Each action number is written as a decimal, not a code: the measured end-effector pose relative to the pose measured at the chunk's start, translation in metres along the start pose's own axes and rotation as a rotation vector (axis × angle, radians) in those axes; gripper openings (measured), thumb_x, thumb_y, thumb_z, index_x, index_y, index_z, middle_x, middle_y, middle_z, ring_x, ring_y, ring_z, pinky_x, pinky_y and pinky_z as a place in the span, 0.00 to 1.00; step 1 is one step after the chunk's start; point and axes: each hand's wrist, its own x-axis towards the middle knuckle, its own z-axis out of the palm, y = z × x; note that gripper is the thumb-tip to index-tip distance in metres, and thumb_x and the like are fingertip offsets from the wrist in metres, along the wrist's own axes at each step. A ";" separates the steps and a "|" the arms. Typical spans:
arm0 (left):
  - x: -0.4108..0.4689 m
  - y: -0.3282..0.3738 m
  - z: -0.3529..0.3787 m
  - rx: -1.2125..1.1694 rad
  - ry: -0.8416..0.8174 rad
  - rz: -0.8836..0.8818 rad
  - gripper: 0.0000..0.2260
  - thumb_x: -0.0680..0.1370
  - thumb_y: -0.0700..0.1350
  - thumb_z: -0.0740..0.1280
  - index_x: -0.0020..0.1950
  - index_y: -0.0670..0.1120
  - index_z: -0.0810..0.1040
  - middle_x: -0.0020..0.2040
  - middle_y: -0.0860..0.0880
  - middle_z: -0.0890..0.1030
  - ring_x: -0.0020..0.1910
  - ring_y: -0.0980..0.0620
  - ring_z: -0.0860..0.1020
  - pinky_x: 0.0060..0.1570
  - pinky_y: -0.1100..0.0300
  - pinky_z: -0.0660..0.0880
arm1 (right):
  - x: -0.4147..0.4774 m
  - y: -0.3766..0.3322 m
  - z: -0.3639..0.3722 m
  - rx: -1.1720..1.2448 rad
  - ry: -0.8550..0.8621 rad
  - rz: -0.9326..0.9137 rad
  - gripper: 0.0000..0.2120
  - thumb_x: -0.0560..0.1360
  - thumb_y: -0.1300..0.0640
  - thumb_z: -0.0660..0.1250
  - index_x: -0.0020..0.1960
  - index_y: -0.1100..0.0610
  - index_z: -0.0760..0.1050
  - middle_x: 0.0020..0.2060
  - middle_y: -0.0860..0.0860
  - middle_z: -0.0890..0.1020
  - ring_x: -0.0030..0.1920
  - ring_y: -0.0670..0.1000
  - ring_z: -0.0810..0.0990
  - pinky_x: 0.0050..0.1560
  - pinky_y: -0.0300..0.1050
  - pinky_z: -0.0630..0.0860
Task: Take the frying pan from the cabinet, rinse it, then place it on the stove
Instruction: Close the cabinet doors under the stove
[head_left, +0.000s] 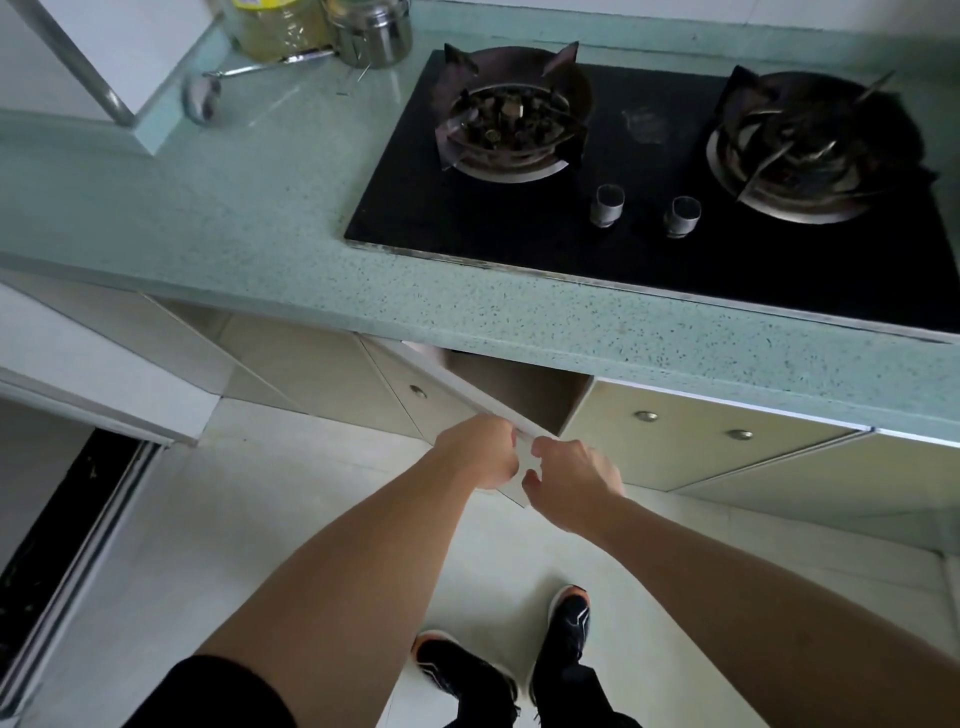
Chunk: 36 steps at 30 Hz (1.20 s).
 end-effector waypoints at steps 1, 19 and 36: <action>0.002 0.002 0.000 -0.003 -0.001 0.006 0.17 0.77 0.39 0.59 0.65 0.48 0.74 0.63 0.48 0.77 0.60 0.46 0.75 0.56 0.55 0.72 | 0.001 0.002 0.000 0.003 0.017 -0.010 0.17 0.78 0.50 0.58 0.65 0.51 0.70 0.55 0.51 0.81 0.54 0.57 0.80 0.49 0.47 0.78; 0.029 0.013 0.000 -0.081 -0.029 -0.005 0.17 0.76 0.44 0.61 0.65 0.53 0.72 0.59 0.51 0.77 0.55 0.50 0.76 0.55 0.55 0.75 | 0.040 0.038 -0.010 -0.056 0.008 -0.074 0.21 0.76 0.50 0.63 0.65 0.57 0.66 0.66 0.51 0.64 0.55 0.57 0.77 0.45 0.48 0.72; 0.027 0.029 -0.033 0.008 0.064 0.072 0.12 0.77 0.45 0.61 0.59 0.51 0.76 0.56 0.52 0.79 0.52 0.50 0.78 0.52 0.55 0.75 | 0.048 0.039 -0.045 0.015 -0.164 -0.183 0.11 0.76 0.49 0.61 0.56 0.49 0.74 0.56 0.49 0.80 0.54 0.54 0.79 0.48 0.45 0.73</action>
